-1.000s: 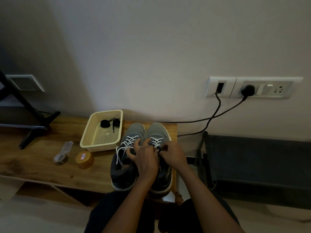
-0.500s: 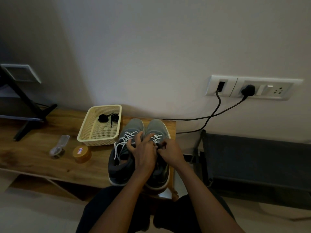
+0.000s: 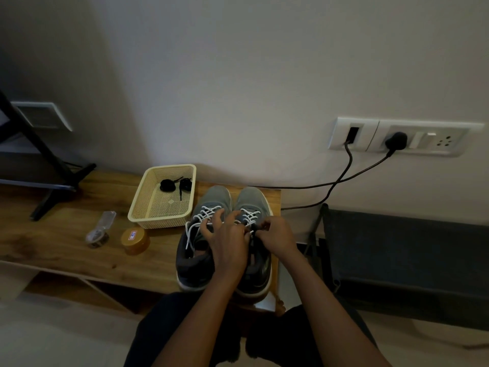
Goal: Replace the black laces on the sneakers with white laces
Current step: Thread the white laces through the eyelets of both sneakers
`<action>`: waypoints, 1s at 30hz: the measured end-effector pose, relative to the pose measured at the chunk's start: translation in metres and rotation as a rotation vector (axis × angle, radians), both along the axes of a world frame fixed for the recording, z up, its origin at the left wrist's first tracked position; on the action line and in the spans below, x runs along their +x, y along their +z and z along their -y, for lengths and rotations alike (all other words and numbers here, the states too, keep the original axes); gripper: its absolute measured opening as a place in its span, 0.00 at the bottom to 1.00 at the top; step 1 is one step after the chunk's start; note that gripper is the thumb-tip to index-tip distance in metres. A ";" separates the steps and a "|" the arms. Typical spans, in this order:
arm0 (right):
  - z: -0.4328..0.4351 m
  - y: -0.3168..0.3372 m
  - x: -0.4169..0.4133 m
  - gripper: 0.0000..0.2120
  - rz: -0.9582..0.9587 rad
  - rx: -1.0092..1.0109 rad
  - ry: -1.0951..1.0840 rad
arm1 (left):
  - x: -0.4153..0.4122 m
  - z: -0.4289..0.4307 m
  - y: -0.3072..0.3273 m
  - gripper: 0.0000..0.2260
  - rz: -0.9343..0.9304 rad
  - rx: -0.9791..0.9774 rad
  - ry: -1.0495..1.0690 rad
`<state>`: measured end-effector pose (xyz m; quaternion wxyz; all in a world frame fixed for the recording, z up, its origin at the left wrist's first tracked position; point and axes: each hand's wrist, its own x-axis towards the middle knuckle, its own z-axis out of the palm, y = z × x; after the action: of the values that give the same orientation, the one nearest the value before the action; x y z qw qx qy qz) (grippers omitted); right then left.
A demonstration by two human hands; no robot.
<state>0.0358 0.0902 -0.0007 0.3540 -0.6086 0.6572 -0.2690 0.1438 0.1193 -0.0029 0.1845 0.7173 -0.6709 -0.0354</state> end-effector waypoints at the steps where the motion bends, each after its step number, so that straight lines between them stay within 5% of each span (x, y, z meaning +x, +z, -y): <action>1: 0.000 0.000 0.000 0.04 0.002 0.003 -0.001 | 0.000 0.001 0.000 0.10 0.005 0.003 -0.009; 26: -0.006 0.000 0.003 0.04 0.023 0.022 0.015 | -0.003 0.013 -0.014 0.08 -0.159 -0.240 -0.139; 30: -0.007 0.000 0.005 0.04 -0.004 0.021 0.014 | -0.002 0.017 -0.015 0.11 -0.066 -0.215 -0.173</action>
<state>0.0412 0.0970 -0.0009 0.3609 -0.6101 0.6564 -0.2581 0.1416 0.1026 -0.0181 0.2788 0.6311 -0.7238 -0.0027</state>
